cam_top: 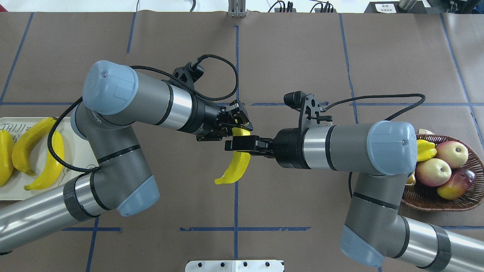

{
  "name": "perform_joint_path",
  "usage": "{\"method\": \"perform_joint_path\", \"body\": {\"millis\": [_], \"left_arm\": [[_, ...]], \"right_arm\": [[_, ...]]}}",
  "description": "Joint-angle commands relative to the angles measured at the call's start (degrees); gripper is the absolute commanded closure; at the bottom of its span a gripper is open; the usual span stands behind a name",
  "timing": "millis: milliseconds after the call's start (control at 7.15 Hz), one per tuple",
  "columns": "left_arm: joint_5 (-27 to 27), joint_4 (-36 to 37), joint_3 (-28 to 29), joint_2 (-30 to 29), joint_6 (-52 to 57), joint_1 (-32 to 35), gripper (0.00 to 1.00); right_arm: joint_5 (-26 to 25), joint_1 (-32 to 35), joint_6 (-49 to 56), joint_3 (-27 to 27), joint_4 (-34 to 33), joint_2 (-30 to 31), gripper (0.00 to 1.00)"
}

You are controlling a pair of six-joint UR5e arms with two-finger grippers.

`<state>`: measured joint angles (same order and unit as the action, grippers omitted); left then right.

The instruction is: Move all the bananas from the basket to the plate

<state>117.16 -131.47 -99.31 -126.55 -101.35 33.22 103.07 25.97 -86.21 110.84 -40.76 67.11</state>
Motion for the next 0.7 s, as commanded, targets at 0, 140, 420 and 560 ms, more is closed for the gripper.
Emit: {"method": "perform_joint_path", "body": {"millis": [0, 140, 420, 560], "left_arm": [[0.0, 0.9, 0.0, 0.0, 0.4, 1.6, 1.0], [0.6, 3.5, 0.0, 0.7, 0.5, 3.0, 1.0], [0.2, 15.2, -2.5, 5.1, 8.3, 5.5, 1.0], [0.2, 19.5, -4.5, 10.7, 10.7, 8.3, 1.0]], "right_arm": [[0.0, 0.2, 0.0, 0.3, 0.0, 0.1, 0.0], [-0.1, 0.4, 0.0, 0.4, 0.0, 0.2, 0.0], [0.3, 2.1, 0.1, 1.8, -2.8, 0.9, 0.0], [1.1, 3.8, 0.8, 4.0, -8.4, 1.0, 0.0]]}}
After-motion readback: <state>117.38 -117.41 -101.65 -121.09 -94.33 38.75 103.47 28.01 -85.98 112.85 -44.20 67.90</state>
